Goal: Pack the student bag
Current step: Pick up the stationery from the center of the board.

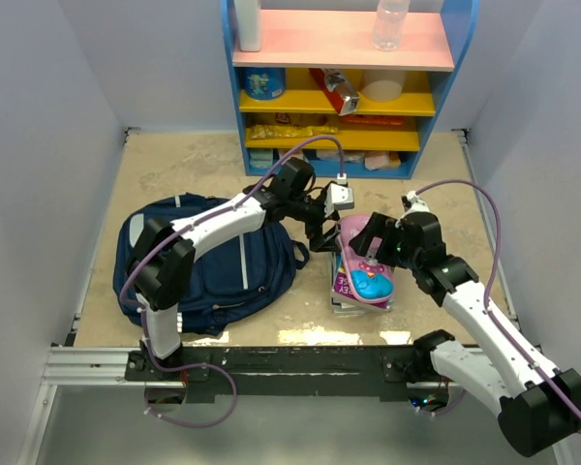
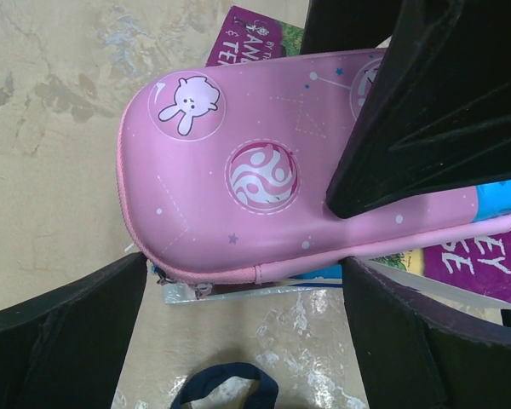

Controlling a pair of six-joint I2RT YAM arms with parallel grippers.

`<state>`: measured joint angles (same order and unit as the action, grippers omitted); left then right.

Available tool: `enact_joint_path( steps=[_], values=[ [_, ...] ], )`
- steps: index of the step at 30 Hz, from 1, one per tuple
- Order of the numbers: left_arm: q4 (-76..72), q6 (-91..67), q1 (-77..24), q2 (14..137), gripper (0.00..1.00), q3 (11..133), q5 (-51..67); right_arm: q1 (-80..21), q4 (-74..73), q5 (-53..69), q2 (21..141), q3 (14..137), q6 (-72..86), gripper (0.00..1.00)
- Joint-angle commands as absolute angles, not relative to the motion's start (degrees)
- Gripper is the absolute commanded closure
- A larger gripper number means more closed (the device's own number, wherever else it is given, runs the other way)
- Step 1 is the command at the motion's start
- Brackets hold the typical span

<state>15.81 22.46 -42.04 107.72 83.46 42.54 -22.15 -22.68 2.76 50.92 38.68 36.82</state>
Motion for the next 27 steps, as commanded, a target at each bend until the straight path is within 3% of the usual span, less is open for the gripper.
enact_joint_path(
  steps=[1, 6, 12, 27],
  values=[
    [11.43, 20.74, -44.65, 108.46, 0.00, 82.36, 40.26, -22.32, -19.61, 10.18, 50.28, 35.78, 41.04, 0.01],
    [10.55, 20.39, -44.91, 108.37, 0.00, 81.65, 38.50, -22.24, -16.88, 14.23, 48.08, 35.95, 42.97, 0.01],
    [10.81, 20.83, -44.91, 108.19, 0.00, 81.65, 37.01, -22.32, -14.24, 20.65, 45.88, 37.35, 43.59, 0.22],
    [10.63, 20.30, -44.82, 107.58, 0.00, 81.12, 35.24, -22.41, -14.32, 26.54, 44.82, 36.39, 42.37, 0.23]
  ],
)
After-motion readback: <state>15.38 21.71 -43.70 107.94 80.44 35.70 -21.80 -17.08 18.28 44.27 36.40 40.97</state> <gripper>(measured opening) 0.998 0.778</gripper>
